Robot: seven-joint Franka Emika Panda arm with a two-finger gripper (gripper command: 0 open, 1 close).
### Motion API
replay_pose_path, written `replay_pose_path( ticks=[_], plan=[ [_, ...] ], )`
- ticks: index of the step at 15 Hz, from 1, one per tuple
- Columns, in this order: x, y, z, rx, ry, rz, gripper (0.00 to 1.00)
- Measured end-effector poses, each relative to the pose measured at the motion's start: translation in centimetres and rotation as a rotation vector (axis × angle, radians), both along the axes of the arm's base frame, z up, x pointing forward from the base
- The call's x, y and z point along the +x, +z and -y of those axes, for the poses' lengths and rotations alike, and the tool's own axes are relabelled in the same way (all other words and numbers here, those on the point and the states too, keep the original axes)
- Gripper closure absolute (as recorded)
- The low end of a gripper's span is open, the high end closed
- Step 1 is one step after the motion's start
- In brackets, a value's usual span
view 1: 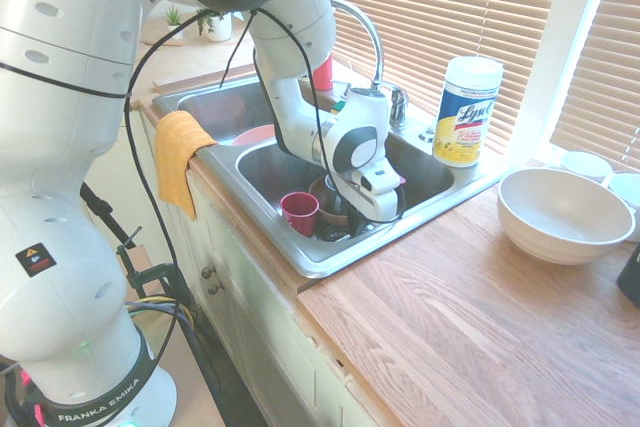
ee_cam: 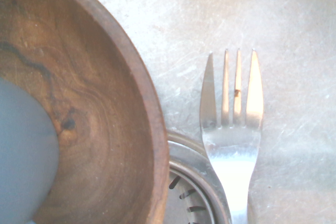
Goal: Put the fork into the sink
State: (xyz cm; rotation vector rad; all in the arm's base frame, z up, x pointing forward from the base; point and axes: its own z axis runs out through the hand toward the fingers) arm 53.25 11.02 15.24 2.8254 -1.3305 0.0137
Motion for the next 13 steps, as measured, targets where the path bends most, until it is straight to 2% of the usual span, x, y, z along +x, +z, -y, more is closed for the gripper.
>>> replay_pose_path(
  ticks=[8, 10, 13],
  plan=[
    [0.1, 0.6, 0.5, 0.002, -0.007, 0.028, 0.00],
    [0.5, 3.1, 0.3, 0.004, -0.002, 0.068, 0.00],
    [0.5, 9.6, 0.4, 0.004, 0.013, 0.135, 0.00]
  ],
)
